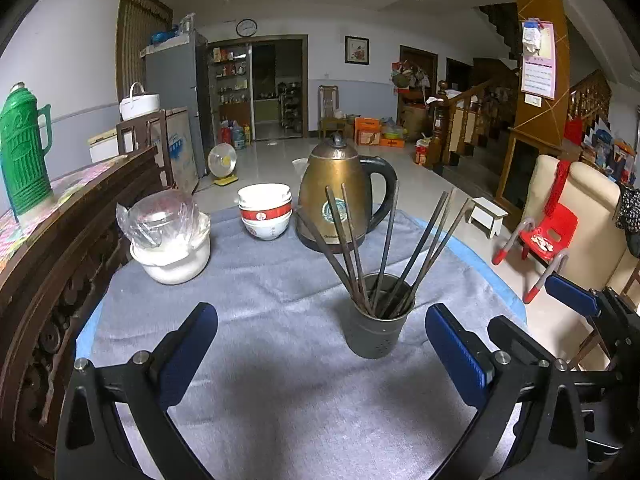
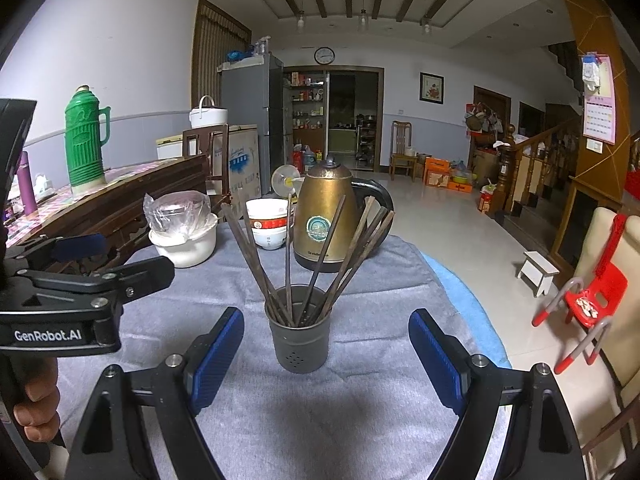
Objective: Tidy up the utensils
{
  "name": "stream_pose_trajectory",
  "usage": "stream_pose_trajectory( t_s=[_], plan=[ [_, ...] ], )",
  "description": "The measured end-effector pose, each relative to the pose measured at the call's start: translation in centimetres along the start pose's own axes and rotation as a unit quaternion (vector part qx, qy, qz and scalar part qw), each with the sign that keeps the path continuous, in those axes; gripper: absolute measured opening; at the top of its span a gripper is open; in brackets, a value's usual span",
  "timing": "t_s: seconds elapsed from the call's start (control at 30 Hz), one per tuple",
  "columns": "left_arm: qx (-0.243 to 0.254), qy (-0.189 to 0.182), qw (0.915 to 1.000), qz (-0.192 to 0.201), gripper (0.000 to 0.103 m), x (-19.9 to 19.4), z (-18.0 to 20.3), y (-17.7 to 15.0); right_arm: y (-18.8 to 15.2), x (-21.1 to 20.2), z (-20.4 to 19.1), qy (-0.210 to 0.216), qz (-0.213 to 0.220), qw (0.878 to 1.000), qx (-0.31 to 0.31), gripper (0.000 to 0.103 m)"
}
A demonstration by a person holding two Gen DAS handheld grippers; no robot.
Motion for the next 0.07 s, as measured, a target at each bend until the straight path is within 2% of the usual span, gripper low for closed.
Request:
stream_pose_trajectory(
  t_s=[0.07],
  plan=[
    [0.001,-0.005,1.0000,-0.007,0.103,0.12,0.11,0.00,0.03,0.11,-0.02,0.000,-0.001,1.000,0.000,0.087]
  ],
)
Point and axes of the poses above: each gripper's, at about its wrist camera, not at the fingertips, and x roughly the way its jaws point, z to its right, y to its top, the point moved 4 cm from there along x, roughly the way its jaws point, and after that the axes turned 3 degrees about y, right-handed, at the moved point
